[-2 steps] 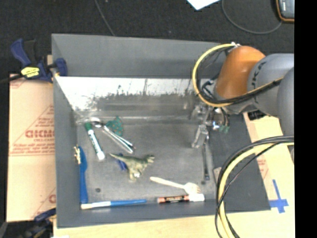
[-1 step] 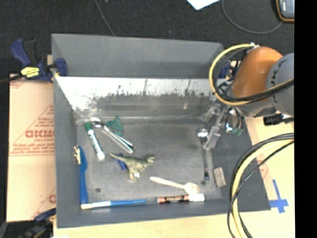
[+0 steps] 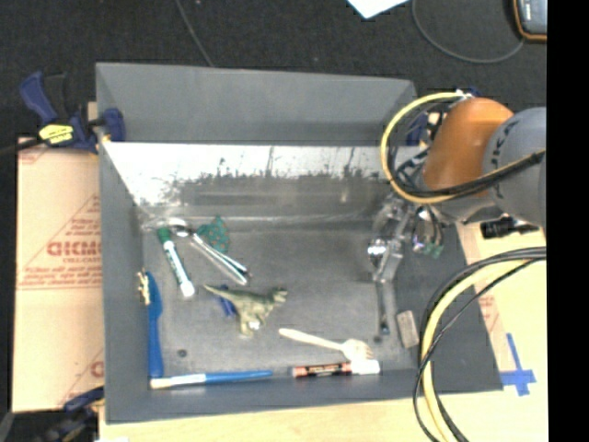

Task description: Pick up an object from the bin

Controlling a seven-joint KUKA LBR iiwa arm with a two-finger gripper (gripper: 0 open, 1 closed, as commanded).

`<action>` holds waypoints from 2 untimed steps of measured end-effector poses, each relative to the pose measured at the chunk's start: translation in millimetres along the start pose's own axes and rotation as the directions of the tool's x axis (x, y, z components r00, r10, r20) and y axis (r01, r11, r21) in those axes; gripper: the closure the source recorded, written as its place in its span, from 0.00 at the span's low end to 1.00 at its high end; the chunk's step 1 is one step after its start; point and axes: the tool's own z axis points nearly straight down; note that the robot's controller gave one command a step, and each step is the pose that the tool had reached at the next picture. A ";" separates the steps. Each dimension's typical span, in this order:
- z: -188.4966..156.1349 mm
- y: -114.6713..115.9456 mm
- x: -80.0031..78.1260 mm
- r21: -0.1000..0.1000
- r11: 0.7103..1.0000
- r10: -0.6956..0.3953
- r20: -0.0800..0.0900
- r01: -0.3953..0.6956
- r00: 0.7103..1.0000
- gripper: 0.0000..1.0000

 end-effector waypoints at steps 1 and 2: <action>-0.2 -5.1 3.5 -0.004 0.958 0.285 0.006 -0.285 0.958 1.00; -0.2 -5.1 3.4 -0.004 0.959 0.285 0.006 -0.285 0.959 1.00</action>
Offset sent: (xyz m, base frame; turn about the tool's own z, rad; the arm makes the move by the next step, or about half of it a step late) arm 0.0000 0.0000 0.0000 0.0000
